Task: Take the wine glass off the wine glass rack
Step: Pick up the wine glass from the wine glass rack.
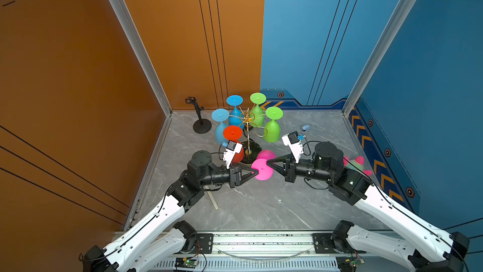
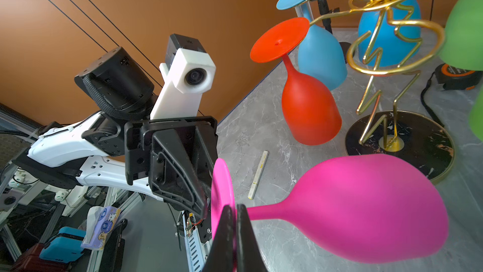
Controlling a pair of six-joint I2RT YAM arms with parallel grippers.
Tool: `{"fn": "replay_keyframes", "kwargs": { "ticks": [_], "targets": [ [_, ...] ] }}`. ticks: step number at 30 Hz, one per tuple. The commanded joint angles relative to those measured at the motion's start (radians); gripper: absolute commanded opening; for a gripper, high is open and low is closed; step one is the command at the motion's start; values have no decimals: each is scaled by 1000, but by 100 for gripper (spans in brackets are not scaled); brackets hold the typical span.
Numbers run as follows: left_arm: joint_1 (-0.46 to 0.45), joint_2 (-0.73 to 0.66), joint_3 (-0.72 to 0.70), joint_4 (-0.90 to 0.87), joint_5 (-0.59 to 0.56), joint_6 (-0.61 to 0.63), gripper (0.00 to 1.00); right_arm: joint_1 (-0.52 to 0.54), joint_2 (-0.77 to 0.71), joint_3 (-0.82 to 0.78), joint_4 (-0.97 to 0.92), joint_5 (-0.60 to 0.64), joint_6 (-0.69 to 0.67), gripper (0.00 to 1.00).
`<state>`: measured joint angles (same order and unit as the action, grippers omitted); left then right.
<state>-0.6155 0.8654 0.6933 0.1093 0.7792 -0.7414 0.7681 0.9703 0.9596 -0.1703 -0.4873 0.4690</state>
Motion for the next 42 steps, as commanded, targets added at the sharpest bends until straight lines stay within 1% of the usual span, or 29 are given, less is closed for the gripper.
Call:
{"fn": "replay_keyframes", "kwargs": {
  "ticks": [1, 9, 13, 17, 21, 26, 27, 30, 32, 33, 35, 37, 39, 40, 42],
  "targets": [
    [-15, 2, 0, 42, 42, 1, 17, -10, -7, -16, 38, -16, 7, 0],
    [-18, 13, -3, 65, 48, -8, 8, -22, -15, -31, 37, -23, 11, 0],
    [-20, 15, -4, 70, 48, -9, 1, -29, -23, -32, 25, -25, 13, 0],
    [-20, 23, -6, 77, 42, -13, 0, -34, -31, -32, 7, -28, 6, 6],
    [-22, 32, -5, 81, 49, -14, 0, -41, -44, -20, -41, -29, -12, 18],
    [-39, 44, -5, 82, 66, 21, 0, -59, -88, 9, -152, -7, -45, 43],
    [-48, 50, -4, 81, 70, 35, 0, -94, -100, 12, -175, -1, -47, 48],
    [-77, 68, -4, 80, 59, 82, 0, -150, -131, 23, -234, 8, -40, 62],
    [-101, 79, -4, 53, 15, 132, 0, -199, -145, 33, -274, 10, -22, 68],
    [-115, 83, -5, 25, -21, 176, 0, -229, -146, 41, -300, 13, -10, 70],
    [-159, 77, 5, -75, -116, 302, 0, -290, -138, 61, -357, 18, 14, 72],
    [-220, 70, 28, -199, -240, 463, 0, -354, -111, 87, -428, 22, 28, 72],
    [-282, 72, 49, -287, -370, 585, 0, -407, -80, 107, -486, 22, 21, 73],
    [-308, 76, 59, -346, -436, 632, 0, -428, -58, 117, -508, 8, 12, 74],
    [-345, 96, 67, -381, -534, 692, 0, -455, -7, 142, -556, -23, -2, 76]
  ]
}}
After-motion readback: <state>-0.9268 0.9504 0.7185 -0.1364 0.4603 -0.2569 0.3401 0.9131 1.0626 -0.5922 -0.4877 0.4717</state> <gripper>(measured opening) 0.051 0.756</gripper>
